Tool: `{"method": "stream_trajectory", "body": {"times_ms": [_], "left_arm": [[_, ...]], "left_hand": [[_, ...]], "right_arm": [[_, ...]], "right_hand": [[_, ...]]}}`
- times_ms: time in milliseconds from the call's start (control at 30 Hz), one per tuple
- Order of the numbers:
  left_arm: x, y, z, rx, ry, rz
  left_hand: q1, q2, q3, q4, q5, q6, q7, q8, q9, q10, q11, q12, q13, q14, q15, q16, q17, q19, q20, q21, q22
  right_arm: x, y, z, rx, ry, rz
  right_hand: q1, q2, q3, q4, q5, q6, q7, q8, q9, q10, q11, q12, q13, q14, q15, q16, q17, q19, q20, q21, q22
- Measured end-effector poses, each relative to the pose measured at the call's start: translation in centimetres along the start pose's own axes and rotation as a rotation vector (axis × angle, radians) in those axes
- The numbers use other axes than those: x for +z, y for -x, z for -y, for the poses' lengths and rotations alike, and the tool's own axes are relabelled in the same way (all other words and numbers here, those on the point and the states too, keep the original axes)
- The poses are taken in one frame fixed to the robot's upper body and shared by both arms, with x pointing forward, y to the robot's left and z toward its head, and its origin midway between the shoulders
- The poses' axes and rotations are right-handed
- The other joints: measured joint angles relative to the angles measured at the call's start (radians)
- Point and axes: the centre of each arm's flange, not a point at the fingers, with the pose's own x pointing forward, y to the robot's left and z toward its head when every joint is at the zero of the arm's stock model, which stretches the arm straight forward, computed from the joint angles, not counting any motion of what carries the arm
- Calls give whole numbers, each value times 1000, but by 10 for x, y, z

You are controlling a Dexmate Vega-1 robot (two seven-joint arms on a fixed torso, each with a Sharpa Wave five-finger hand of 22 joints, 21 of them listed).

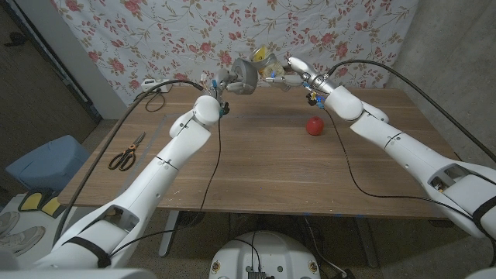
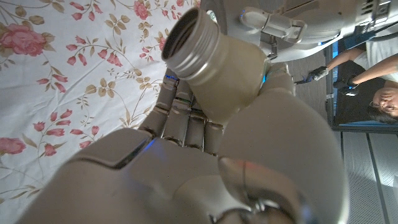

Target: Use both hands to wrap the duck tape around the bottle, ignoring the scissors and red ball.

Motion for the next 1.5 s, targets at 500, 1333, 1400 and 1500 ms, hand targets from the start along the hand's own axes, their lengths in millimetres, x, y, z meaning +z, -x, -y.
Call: {"method": "stream_trajectory", "body": {"times_ms": [500,1333,1400,1500], "left_arm": [[22,-30,-9,-192,-141,29],[88,-92,-26,-527,-750,-14],[87,-94,-27,-526,-745,-19],[94,-98,-29,-504,-741,35]], "left_hand": [[0,0,-21,4,17,-22,-6,10,32,-12,-12,0,0,-21,5,-19,0,-22,17,-21,-6],[0,0,-36,20,97,-23,-95,40,71,-38,-33,0,-2,-65,18,-64,9,-58,-19,-66,-7],[0,0,-46,30,108,-27,-98,42,71,-38,-33,0,-2,-65,17,-70,9,-58,-19,-73,-9],[0,0,-57,40,119,-35,-107,43,71,-44,-38,0,-2,-70,18,-75,20,-58,-19,-79,-9]], "right_arm": [[18,-6,2,177,-1,46],[27,2,-4,195,58,57],[27,2,-4,194,58,57],[27,3,-4,189,57,56]], "right_hand": [[0,0,62,74,7,-9,5,0,6,0,0,-14,-1,0,0,-8,1,-2,2,-11,-1],[0,0,96,116,20,-9,5,1,0,0,0,-15,0,0,0,-19,1,0,4,-23,3],[0,0,96,116,20,-9,6,1,0,0,0,-16,-1,0,1,-19,1,0,4,-26,3],[0,0,93,119,24,-9,5,1,0,0,0,-19,-1,0,1,-19,0,0,4,-30,3]]}}
